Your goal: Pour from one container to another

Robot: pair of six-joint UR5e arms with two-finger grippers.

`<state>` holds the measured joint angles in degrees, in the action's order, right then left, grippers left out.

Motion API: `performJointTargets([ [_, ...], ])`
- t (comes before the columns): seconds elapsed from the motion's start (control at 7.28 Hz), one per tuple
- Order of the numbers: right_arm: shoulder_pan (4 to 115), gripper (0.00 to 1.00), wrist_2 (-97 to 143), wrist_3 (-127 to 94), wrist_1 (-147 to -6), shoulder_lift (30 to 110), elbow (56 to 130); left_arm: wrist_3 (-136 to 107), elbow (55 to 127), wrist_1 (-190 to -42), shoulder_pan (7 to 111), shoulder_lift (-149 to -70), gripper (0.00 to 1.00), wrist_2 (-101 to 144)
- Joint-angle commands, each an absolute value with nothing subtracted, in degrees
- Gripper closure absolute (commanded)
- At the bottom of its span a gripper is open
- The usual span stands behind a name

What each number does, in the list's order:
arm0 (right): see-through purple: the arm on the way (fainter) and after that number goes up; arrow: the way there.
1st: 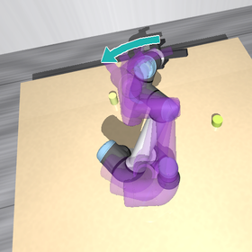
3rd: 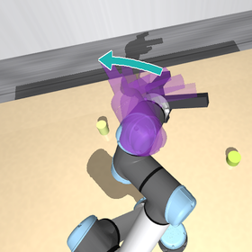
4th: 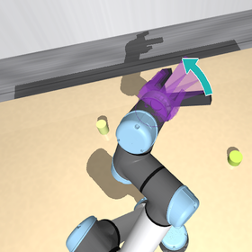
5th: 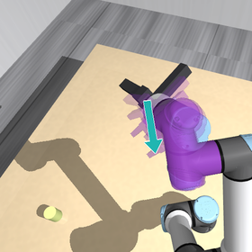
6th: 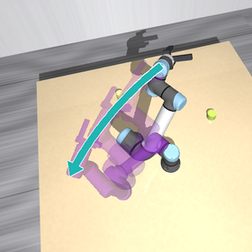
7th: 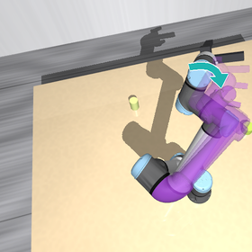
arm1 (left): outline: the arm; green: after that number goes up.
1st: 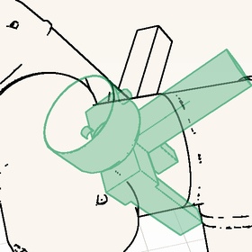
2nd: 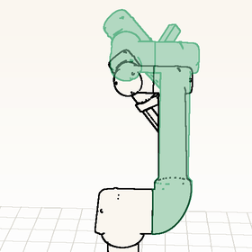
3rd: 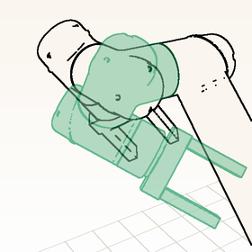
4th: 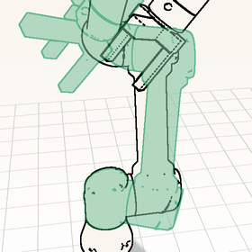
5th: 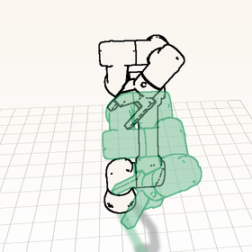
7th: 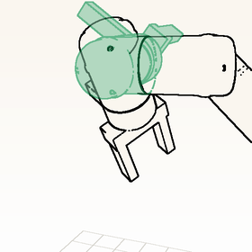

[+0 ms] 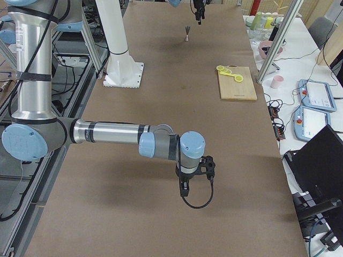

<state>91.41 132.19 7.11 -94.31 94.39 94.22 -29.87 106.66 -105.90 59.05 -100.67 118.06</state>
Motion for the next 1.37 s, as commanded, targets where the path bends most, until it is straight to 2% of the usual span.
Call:
performJointTargets([
  [0.0,91.41,0.00,132.27,7.12,-94.31,94.39,94.22,-17.80,104.33,-97.15,63.52,-101.86,0.01,120.30],
  [0.41,91.41,0.00,132.19,7.29,-94.31,94.48,94.22,-13.02,99.16,-95.36,69.23,-101.34,0.01,120.69],
  [0.82,91.41,0.00,132.19,7.47,-94.31,94.48,94.22,-11.87,98.09,-94.83,74.51,-100.55,0.02,129.32],
  [1.24,91.41,0.00,132.19,7.65,-94.31,94.48,94.22,-5.65,98.35,-95.01,82.68,-91.26,0.02,136.65],
])
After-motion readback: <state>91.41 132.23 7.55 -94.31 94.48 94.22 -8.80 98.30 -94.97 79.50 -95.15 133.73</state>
